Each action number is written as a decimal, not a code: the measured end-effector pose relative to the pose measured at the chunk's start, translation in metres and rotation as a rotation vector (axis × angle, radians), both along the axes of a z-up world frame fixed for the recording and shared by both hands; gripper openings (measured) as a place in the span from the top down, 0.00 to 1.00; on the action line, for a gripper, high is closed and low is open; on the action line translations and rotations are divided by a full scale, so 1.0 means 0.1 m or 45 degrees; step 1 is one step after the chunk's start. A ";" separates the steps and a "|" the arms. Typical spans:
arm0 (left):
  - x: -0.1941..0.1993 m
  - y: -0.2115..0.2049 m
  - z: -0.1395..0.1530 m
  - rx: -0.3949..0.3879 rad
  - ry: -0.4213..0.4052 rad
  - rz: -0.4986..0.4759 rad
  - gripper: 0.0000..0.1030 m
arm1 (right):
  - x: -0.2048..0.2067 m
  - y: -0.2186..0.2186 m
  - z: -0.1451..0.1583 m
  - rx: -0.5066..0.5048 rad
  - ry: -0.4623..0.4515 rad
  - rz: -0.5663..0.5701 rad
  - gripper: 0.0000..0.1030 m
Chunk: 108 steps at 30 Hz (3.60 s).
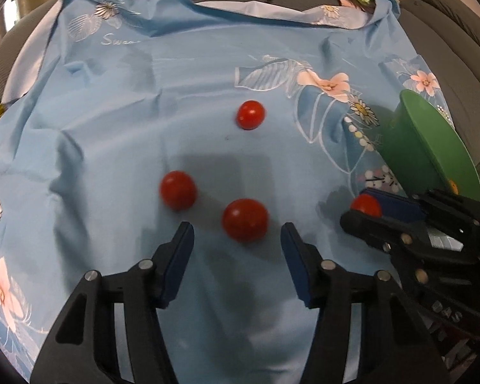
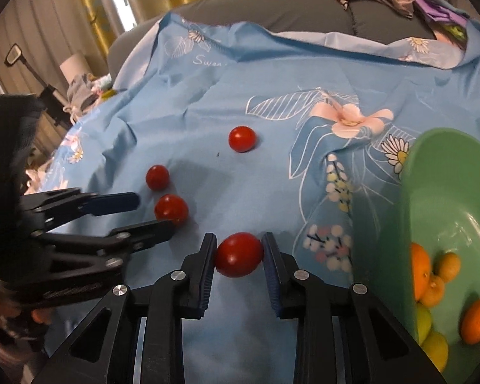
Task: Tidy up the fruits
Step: 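Grasp a cherry tomato with the right tool while the left tool grasps another, then carry both cherry tomatoes with both tools over the green bowl, then open the left tool to drop its tomato while the right tool drops its tomato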
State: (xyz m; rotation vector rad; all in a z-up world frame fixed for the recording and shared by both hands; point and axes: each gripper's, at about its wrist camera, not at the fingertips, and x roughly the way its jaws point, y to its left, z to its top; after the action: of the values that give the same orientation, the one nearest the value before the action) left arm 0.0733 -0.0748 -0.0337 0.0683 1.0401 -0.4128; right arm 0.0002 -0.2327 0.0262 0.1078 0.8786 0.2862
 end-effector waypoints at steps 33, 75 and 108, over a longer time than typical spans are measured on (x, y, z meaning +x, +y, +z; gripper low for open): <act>-0.60 -0.11 0.48 0.063 -0.171 -0.001 0.69 | -0.48 0.01 0.30 0.062 -0.099 0.011 0.70; -1.05 -0.79 0.92 0.138 -0.316 -0.178 0.69 | -1.02 -0.57 0.62 0.125 -0.249 -0.151 0.70; -0.62 -1.78 0.58 0.215 -0.289 -0.396 0.69 | -0.89 -1.48 0.30 0.145 -0.149 -0.412 0.70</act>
State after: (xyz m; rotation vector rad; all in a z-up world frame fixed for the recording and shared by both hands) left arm 0.0115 -0.2531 0.0242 0.4227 0.8389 -0.5842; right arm -0.0884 -0.3805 0.0565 0.3319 0.7153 0.0389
